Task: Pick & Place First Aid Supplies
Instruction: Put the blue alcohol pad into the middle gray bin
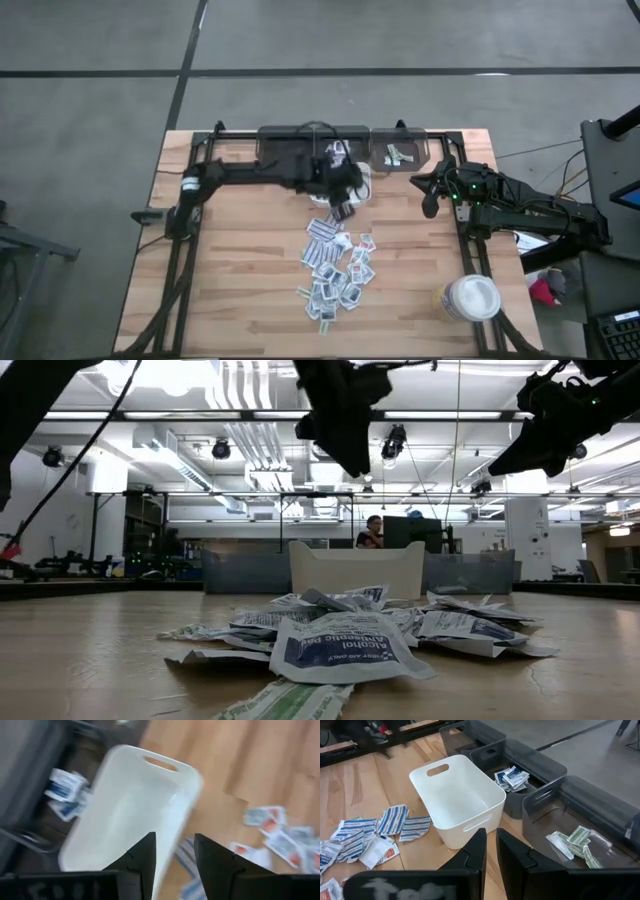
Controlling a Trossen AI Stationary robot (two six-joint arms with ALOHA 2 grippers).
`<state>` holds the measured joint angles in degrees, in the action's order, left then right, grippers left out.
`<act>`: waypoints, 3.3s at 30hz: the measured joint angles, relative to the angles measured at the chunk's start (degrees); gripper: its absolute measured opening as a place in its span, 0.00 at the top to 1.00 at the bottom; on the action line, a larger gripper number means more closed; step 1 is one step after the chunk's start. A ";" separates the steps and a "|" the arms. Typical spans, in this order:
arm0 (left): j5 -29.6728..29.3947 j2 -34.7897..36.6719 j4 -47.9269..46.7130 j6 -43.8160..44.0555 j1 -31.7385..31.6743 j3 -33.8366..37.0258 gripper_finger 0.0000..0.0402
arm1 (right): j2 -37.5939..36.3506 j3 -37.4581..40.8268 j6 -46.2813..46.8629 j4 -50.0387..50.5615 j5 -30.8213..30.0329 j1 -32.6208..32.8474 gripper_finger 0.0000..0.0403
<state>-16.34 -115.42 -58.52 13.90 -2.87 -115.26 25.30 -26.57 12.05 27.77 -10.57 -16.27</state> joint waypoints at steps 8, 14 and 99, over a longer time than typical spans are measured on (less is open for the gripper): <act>-0.02 0.02 -3.05 5.64 7.79 1.94 0.67 | 0.00 0.00 0.00 0.00 0.00 0.00 0.90; 0.01 0.04 -6.91 8.47 12.24 5.20 0.67 | 0.00 0.02 0.00 0.00 -0.02 0.00 0.90; 3.41 -0.42 33.15 -16.35 18.32 37.44 0.69 | 0.00 0.04 0.00 -0.02 -0.02 0.00 0.90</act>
<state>-12.92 -115.83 -25.37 -2.45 15.45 -77.82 25.30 -26.52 12.05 27.75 -10.59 -16.27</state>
